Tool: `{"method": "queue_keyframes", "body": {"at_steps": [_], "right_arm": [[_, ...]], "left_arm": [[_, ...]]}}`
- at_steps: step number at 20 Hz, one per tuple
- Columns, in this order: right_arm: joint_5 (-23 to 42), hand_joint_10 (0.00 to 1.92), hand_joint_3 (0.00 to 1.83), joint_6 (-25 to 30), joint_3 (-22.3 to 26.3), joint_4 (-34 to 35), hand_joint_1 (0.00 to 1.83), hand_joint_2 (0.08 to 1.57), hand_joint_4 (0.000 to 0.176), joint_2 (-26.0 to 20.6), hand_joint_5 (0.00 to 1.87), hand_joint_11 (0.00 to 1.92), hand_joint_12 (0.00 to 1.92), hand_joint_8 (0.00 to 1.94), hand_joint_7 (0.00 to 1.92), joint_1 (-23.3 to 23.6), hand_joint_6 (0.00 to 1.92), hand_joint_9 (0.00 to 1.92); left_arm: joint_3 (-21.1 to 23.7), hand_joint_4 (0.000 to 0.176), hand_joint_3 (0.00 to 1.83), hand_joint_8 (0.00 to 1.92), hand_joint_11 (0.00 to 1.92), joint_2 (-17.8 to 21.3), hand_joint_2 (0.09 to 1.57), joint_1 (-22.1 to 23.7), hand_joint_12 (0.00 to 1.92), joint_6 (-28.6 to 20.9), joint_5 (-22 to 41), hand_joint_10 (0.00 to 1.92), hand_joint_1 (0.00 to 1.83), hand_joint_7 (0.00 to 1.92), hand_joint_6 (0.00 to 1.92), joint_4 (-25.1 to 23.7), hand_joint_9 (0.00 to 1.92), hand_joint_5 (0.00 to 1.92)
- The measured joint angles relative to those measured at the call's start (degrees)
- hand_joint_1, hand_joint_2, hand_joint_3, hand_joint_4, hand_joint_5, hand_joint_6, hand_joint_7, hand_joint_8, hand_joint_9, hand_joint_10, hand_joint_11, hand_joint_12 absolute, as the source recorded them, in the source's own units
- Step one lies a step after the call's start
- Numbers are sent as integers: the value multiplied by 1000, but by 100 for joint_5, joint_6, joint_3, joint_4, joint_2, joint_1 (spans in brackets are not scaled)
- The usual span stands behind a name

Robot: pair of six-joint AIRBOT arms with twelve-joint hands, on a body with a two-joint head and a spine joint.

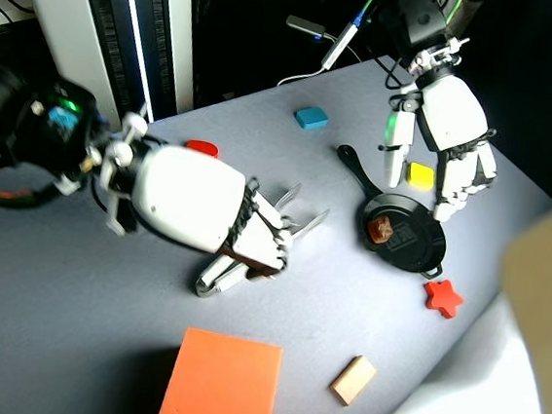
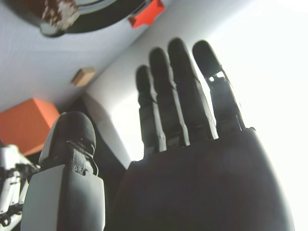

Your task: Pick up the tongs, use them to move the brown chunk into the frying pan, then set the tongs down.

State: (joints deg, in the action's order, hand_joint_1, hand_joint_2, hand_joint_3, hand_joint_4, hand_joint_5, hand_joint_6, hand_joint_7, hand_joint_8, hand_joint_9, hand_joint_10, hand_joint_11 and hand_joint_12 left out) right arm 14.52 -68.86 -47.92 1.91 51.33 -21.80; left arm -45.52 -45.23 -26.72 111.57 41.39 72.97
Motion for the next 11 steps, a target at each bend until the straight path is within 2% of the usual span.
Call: {"method": "queue_keyframes", "body": {"at_steps": [1, 2, 3, 4, 5, 6, 7, 8, 9, 10, 11], "right_arm": [[-109, 1759, 7, -2, 129, 0, 372, 1304, 0, -195, 882, 625, 1921, 1261, 1015, 94, 866, 841], [-254, 1768, 8, -44, 286, 4, 368, 1333, 0, -428, 899, 677, 1921, 1308, 1045, 177, 941, 894], [-352, 1834, 11, -149, 402, 4, 343, 1368, 0, -586, 889, 715, 1921, 1377, 1048, 234, 1002, 916], [-437, 1834, 11, -219, 498, -2, 343, 1368, 0, -745, 889, 715, 1921, 1377, 1048, 297, 1002, 916], [-529, 1887, 9, -258, 673, 0, 373, 1386, 0, -990, 910, 781, 1921, 1453, 1069, 385, 1153, 942], [-490, 1914, 31, -297, 780, 0, 440, 1464, 0, -1224, 1028, 1070, 1921, 1596, 1203, 452, 1589, 1114], [-476, 1914, 31, -304, 778, 2, 440, 1464, 0, -1252, 1028, 1070, 1921, 1596, 1203, 450, 1589, 1114], [-474, 1920, 25, -337, 774, 4, 562, 1474, 0, -1255, 1032, 1184, 1921, 1735, 1239, 428, 1784, 1190], [-463, 1921, 9, -413, 776, 2, 670, 1455, 0, -1248, 1028, 1230, 1921, 1838, 1221, 385, 1878, 1213], [-498, 1921, 11, -420, 780, 2, 637, 1466, 0, -1224, 1027, 1239, 1921, 1870, 1228, 365, 1890, 1230], [-535, 1921, 10, -415, 782, 2, 643, 1466, 0, -1211, 1035, 1256, 1921, 1883, 1232, 365, 1886, 1238]], "left_arm": [[-9, 0, 7, 1644, 617, 0, 1366, 31, 1920, 0, -87, 1833, 342, 877, 1520, -96, 792, 831], [-20, 0, 7, 1756, 727, -2, 1374, 103, 1921, -24, -195, 1903, 366, 920, 1751, -192, 875, 771], [-24, 0, 9, 1786, 798, -2, 1384, 127, 1921, -24, -251, 1917, 359, 972, 1861, -227, 939, 781], [-24, 0, 9, 1786, 798, -20, 1384, 162, 1921, -26, -271, 1917, 359, 972, 1861, -234, 939, 781], [-15, 0, 15, 1816, 850, -46, 1404, 223, 1921, -24, -302, 1920, 322, 995, 1909, -223, 973, 792], [-11, 0, 23, 1900, 1031, -68, 1431, 313, 1921, -15, -308, 1921, 403, 1103, 1919, -234, 1125, 907], [22, 0, 23, 1900, 1031, -68, 1431, 352, 1921, 7, -280, 1921, 403, 1103, 1919, -243, 1125, 907], [37, 0, 14, 1917, 1167, -68, 1419, 354, 1921, 9, -260, 1921, 606, 1198, 1921, -267, 1229, 1036], [61, 0, 0, 1921, 1219, -70, 1390, 369, 1921, 20, -271, 1921, 698, 1216, 1921, -251, 1242, 1065], [85, 19, 0, 1921, 1172, -70, 1381, 372, 1921, 57, -293, 1921, 790, 1180, 1774, -245, 1198, 668], [114, 63, 0, 1921, 1155, -68, 1382, 369, 1921, 68, -302, 1921, 803, 1172, 1744, -223, 1183, 586]]}}
